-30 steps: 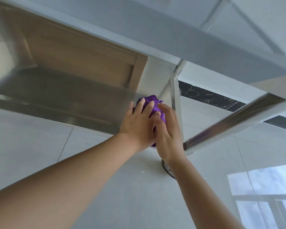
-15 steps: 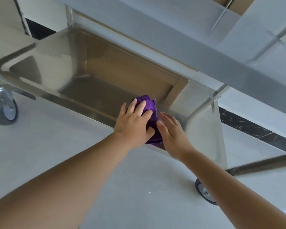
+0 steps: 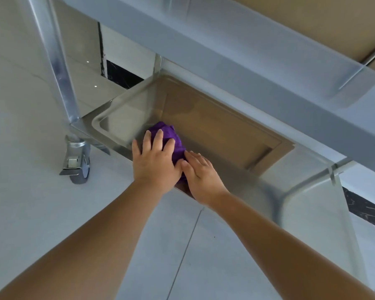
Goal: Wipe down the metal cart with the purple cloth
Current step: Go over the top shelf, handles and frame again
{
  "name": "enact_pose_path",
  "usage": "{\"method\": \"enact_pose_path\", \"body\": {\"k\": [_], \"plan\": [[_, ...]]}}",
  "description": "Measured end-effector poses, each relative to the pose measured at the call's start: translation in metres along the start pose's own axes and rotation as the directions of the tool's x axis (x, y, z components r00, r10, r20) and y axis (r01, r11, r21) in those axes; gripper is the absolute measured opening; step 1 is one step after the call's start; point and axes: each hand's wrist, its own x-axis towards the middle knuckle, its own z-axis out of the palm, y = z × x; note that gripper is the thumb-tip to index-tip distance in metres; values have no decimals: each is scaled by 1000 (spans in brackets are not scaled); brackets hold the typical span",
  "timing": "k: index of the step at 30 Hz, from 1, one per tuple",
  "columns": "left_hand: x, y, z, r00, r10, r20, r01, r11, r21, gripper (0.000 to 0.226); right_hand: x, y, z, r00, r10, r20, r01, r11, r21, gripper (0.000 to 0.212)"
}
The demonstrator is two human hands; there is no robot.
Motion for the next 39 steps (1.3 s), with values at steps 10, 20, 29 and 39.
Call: {"method": "enact_pose_path", "body": {"k": [10, 20, 29, 39], "plan": [[15, -46, -2, 956, -277, -97, 262, 955, -137, 56, 32, -51, 20, 998, -56, 3, 56, 994, -94, 53], [-11, -27, 2, 942, -290, -171, 253, 945, -206, 59, -7, -39, 13, 990, -121, 73, 137, 949, -285, 63], [-38, 6, 12, 959, -169, -227, 116, 967, -229, 56, -23, -17, 25, 835, -289, -468, 149, 938, -313, 35], [-39, 36, 17, 989, 94, -117, -124, 950, -287, 46, -49, 7, -27, 982, -189, -11, 178, 940, -291, 43]]}}
